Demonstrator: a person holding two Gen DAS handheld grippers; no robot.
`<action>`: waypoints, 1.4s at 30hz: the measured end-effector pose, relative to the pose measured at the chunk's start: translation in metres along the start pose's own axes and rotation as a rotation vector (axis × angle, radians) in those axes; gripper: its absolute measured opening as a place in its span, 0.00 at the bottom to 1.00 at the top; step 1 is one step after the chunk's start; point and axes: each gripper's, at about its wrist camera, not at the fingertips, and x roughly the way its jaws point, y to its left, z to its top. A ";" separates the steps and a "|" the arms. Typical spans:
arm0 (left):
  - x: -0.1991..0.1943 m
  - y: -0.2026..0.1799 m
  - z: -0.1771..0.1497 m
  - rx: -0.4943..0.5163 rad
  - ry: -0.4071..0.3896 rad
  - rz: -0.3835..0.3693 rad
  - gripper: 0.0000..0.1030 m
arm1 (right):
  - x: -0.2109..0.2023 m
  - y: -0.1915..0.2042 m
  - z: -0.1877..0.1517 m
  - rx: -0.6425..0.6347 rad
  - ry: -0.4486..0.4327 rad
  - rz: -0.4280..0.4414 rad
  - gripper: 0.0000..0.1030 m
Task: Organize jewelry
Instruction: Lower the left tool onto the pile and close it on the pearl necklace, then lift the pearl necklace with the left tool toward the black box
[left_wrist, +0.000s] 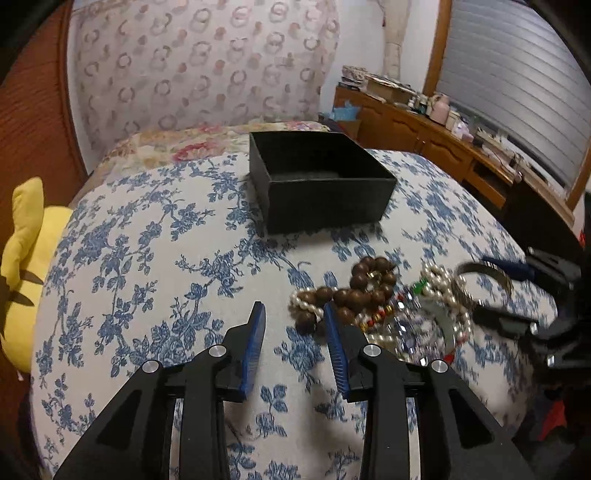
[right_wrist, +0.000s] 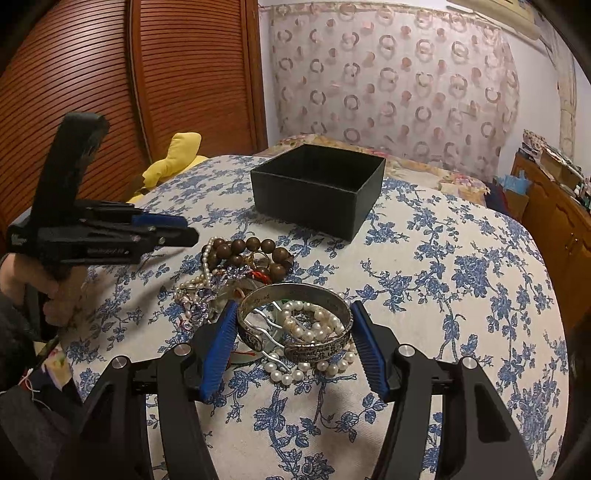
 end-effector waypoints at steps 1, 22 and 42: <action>0.004 0.003 0.003 -0.025 0.010 -0.016 0.30 | 0.000 0.000 0.000 0.002 -0.001 0.001 0.62; 0.020 0.007 0.021 -0.128 0.042 -0.104 0.04 | -0.001 -0.006 -0.009 0.018 -0.002 -0.008 0.62; -0.069 -0.038 0.071 -0.007 -0.176 -0.160 0.04 | -0.013 -0.003 -0.002 0.009 -0.033 -0.016 0.61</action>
